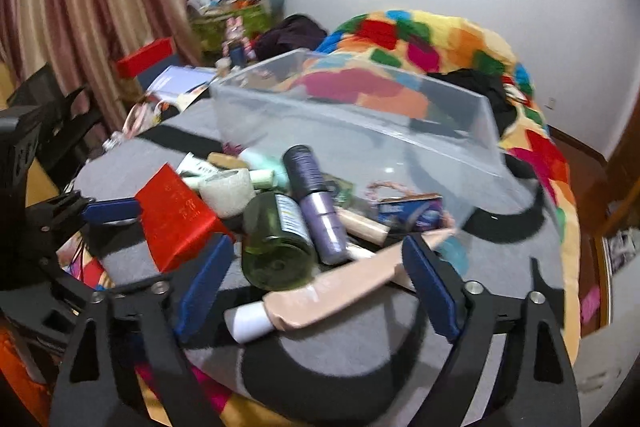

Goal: Organize objects
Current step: 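Grasp the red box with the left tool while the right tool grasps the green glass bottle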

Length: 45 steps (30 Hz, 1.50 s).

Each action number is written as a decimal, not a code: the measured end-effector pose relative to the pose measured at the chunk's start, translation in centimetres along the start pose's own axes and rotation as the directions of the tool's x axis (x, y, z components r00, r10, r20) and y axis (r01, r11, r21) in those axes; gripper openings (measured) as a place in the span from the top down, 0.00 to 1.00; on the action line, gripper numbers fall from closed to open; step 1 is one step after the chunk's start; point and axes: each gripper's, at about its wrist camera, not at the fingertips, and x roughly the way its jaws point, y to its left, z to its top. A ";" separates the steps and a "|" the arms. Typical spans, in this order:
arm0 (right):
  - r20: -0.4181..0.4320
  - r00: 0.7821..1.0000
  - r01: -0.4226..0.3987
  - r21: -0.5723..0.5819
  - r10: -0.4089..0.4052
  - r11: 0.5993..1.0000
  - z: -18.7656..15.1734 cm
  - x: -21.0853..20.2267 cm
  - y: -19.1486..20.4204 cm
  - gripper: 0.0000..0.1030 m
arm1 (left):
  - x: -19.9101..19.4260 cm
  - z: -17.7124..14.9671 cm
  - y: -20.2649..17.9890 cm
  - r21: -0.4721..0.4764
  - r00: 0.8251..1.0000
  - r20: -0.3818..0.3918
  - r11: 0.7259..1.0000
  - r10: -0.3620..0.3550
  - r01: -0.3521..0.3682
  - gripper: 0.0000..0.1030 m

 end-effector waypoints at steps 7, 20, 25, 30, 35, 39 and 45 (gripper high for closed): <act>-0.050 0.997 -0.064 -0.015 0.063 0.998 -0.3 1.5 0.3 0.49 | -0.7 -0.9 2.7 -0.047 0.999 0.017 0.998 0.039 -0.038 0.00; -0.005 0.997 -0.082 0.008 0.082 0.997 -1.4 -0.4 -0.3 0.60 | -2.0 1.1 4.5 -0.197 1.000 0.011 0.980 0.020 -0.018 0.00; 0.024 0.997 -0.079 0.007 0.079 0.997 -1.8 -1.2 -0.6 0.60 | 0.2 2.8 2.9 -0.223 0.994 -0.027 0.969 0.103 -0.106 0.00; 0.038 0.997 -0.071 -0.013 0.071 0.997 -2.3 -1.5 -0.4 0.60 | 0.2 1.7 3.4 -0.206 0.976 -0.034 0.954 0.216 -0.219 0.00; 0.045 0.995 -0.091 -0.009 0.092 0.996 -2.5 -1.8 -0.5 0.60 | -1.1 -0.6 5.8 -0.227 0.970 -0.065 0.944 0.233 -0.241 0.00; 0.065 0.994 -0.091 -0.004 0.091 0.996 -2.2 -2.6 -0.4 0.61 | -1.8 -0.8 6.6 -0.245 0.974 -0.031 0.943 0.224 -0.225 0.00; 0.093 0.993 -0.082 0.030 0.079 0.996 -1.4 -3.6 -0.7 0.61 | -0.7 0.0 6.2 -0.218 0.984 -0.013 0.960 0.175 -0.174 0.29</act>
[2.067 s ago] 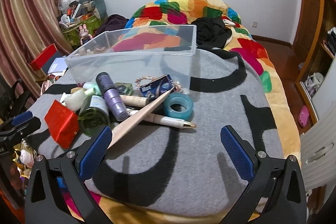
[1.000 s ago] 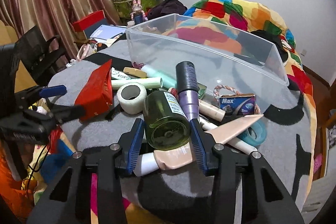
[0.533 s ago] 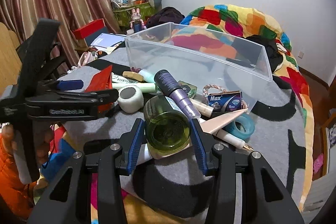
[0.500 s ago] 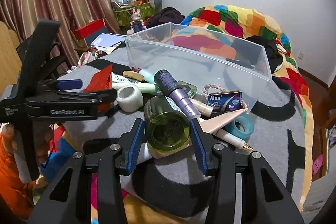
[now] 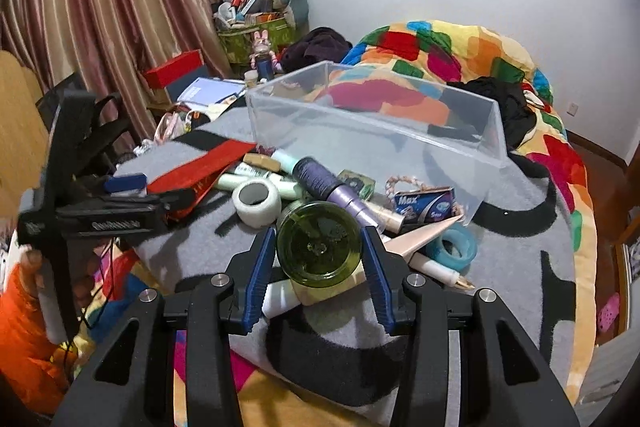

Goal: Organize objects
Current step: 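Grasp the red box with the left tool while the right tool grasps the green glass bottle, then lower the red box and green bottle into the clear box and release both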

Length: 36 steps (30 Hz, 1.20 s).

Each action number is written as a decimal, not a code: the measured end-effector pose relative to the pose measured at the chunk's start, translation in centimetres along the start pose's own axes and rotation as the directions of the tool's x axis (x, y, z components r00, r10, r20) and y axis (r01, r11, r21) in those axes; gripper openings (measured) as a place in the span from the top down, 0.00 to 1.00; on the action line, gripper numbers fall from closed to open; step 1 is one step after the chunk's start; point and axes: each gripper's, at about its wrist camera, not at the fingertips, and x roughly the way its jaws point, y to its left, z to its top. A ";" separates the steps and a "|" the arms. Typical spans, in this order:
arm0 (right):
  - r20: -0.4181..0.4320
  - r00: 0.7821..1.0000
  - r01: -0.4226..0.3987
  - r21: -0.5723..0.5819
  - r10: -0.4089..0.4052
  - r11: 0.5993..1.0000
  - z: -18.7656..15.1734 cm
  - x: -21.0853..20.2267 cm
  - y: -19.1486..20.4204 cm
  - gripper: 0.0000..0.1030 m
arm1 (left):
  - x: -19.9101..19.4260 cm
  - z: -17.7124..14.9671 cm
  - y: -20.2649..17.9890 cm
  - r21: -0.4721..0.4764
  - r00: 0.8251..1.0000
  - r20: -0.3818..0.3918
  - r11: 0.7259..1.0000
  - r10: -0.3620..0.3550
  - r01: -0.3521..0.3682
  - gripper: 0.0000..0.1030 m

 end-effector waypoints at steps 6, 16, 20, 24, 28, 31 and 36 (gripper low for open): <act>0.037 0.999 0.001 0.035 -0.002 0.999 1.4 -1.1 -0.6 0.62 | -0.8 0.0 -0.1 0.027 0.999 0.025 0.999 -0.036 0.036 0.45; 0.117 0.993 0.029 0.060 -0.036 0.998 4.2 -2.9 -1.5 0.62 | -5.2 1.9 1.0 0.004 0.985 0.154 0.997 -0.074 0.074 0.45; 0.147 0.987 0.055 0.072 -0.065 0.996 5.5 -3.4 -2.2 0.62 | -6.3 3.4 0.7 0.015 0.975 0.200 0.995 -0.095 0.094 0.45; 0.162 0.981 0.092 0.084 -0.105 0.992 6.7 -3.4 -3.1 0.62 | -6.0 4.7 0.0 0.030 0.970 0.212 0.993 -0.118 0.114 0.45; 0.167 0.974 0.140 0.090 -0.153 0.986 7.9 -2.8 -4.0 0.62 | -5.2 6.0 -1.1 0.057 0.968 0.206 0.989 -0.146 0.138 0.45; 0.163 0.968 0.175 0.096 -0.189 0.980 8.7 -2.1 -4.8 0.62 | -4.2 7.0 -2.3 0.086 0.967 0.193 0.985 -0.165 0.151 0.45; 0.156 0.955 0.238 0.094 -0.251 0.967 9.8 -0.9 -5.8 0.62 | -2.5 8.2 -3.8 0.124 0.968 0.166 0.978 -0.187 0.168 0.45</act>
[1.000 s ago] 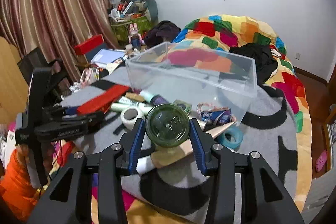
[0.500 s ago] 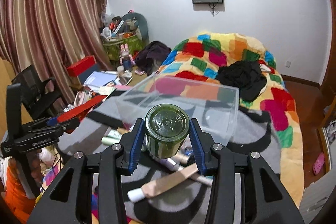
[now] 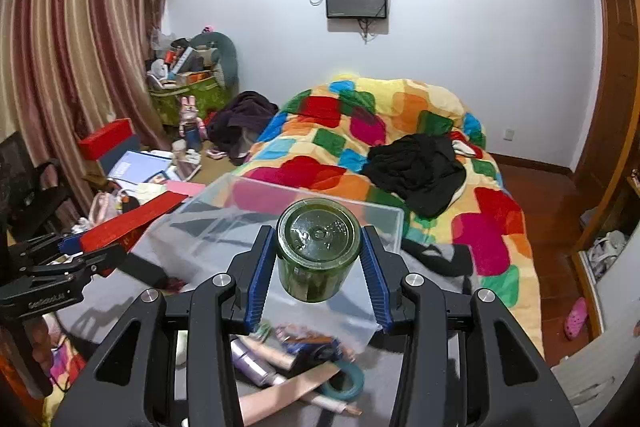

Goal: Organize objects
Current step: 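Lower the red box and green bottle into the clear box and release both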

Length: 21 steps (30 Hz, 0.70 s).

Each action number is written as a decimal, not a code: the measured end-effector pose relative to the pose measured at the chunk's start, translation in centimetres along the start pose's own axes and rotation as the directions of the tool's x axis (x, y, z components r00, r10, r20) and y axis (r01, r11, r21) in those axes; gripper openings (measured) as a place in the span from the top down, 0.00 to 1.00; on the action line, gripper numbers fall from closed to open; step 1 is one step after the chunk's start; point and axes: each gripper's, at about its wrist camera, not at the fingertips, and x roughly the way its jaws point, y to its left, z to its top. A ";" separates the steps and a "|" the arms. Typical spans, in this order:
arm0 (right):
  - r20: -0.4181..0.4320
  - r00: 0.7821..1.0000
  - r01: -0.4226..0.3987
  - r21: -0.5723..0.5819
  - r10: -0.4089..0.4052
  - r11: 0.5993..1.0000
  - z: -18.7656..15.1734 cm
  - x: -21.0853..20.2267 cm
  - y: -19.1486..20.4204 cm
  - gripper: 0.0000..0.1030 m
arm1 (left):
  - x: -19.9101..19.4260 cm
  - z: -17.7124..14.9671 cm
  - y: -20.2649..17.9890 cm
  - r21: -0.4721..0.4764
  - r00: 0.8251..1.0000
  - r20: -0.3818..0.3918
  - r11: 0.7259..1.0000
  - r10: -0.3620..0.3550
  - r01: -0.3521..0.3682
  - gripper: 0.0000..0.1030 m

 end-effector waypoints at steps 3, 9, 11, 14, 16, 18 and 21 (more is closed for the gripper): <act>-0.008 0.999 0.034 -0.018 -0.034 0.999 0.3 1.1 -0.1 0.62 | 1.3 0.7 -0.6 0.020 1.000 -0.014 1.000 -0.007 0.007 0.45; -0.043 0.996 0.078 -0.072 -0.081 0.994 0.3 3.6 0.3 0.62 | 3.9 2.1 -1.3 0.054 0.999 -0.047 0.998 -0.018 0.021 0.45; -0.061 0.994 0.085 -0.092 -0.091 0.992 0.1 4.6 0.7 0.62 | 4.7 2.6 -1.6 0.070 0.998 -0.055 0.997 -0.017 0.021 0.45; -0.088 0.991 0.092 -0.121 -0.103 0.988 -0.3 6.1 1.3 0.62 | 5.7 3.2 -2.2 0.097 0.998 -0.066 0.995 -0.012 0.019 0.45; -0.106 0.988 0.095 -0.140 -0.111 0.986 -0.5 7.2 1.6 0.62 | 6.5 3.7 -2.4 0.111 0.997 -0.077 0.994 -0.007 0.016 0.45; -0.123 0.986 0.092 -0.157 -0.111 0.983 -0.6 8.2 2.1 0.62 | 7.2 3.9 -2.6 0.118 0.996 -0.091 0.993 -0.008 0.019 0.45; -0.142 0.984 0.082 -0.179 -0.108 0.980 -1.1 9.2 2.9 0.62 | 8.3 4.2 -2.7 0.117 0.994 -0.111 0.993 -0.014 0.027 0.45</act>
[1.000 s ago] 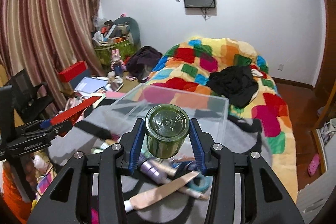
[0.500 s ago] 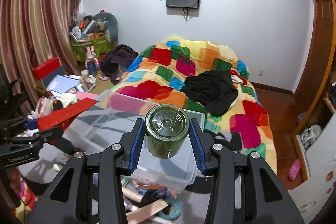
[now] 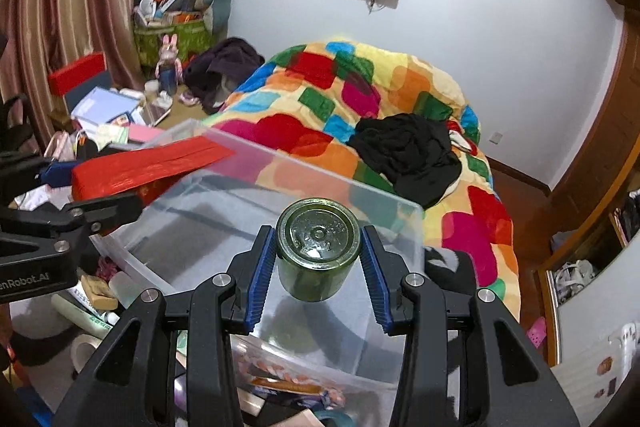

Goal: Organize objects
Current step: 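Lower the red box and green bottle into the clear box and release both, then grasp the white tape roll with the left tool while the right tool grasps the black bottle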

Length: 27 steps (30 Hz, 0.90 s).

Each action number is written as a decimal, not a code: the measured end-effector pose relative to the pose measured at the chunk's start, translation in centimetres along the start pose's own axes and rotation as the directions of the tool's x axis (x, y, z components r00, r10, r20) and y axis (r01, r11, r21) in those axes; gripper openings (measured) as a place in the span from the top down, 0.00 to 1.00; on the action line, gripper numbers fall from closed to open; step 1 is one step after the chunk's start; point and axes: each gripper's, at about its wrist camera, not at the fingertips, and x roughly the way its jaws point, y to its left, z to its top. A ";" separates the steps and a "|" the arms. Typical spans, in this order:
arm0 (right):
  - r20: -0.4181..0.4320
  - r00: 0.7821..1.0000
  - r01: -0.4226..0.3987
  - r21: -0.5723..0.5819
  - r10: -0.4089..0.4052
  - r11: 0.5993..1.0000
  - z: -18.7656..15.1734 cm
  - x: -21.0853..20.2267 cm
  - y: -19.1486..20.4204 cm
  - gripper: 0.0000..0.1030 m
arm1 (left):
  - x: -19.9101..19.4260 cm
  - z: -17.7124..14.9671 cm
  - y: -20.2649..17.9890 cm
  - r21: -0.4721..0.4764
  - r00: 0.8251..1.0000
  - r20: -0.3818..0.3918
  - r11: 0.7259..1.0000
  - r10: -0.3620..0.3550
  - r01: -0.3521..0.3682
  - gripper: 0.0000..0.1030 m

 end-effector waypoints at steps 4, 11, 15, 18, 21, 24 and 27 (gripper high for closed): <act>-0.027 0.999 -0.041 0.000 0.041 0.999 0.0 0.9 0.9 0.62 | 0.5 0.2 -0.2 -0.002 1.000 -0.013 1.000 -0.014 0.014 0.45; -0.034 0.994 -0.108 -0.004 0.108 0.994 -0.7 0.6 1.5 0.45 | -0.3 -0.2 0.0 -0.007 0.999 -0.014 0.999 -0.033 0.033 0.39; -0.028 0.990 -0.136 0.004 0.136 0.991 -1.1 -0.7 1.2 0.40 | -1.6 -0.7 0.3 -0.012 0.999 0.000 0.999 -0.035 0.035 0.37; -0.012 0.990 -0.138 0.023 0.138 0.990 -1.4 -1.8 0.7 0.34 | -2.8 -1.0 0.3 -0.011 0.999 0.019 0.999 -0.033 0.033 0.32; 0.005 0.992 -0.128 0.041 0.128 0.991 -1.8 -3.2 0.2 0.30 | -4.2 -1.6 0.0 0.000 0.999 0.046 1.000 -0.022 0.022 0.27; 0.014 0.993 -0.121 0.064 0.120 0.991 -2.4 -4.5 -0.4 0.27 | -5.4 -2.4 -0.3 0.009 0.998 0.063 1.000 -0.017 0.017 0.21; 0.013 0.992 -0.123 0.095 0.122 0.988 -3.3 -5.4 -0.8 0.26 | -6.1 -3.3 -0.4 0.014 0.998 0.063 1.000 -0.018 0.018 0.20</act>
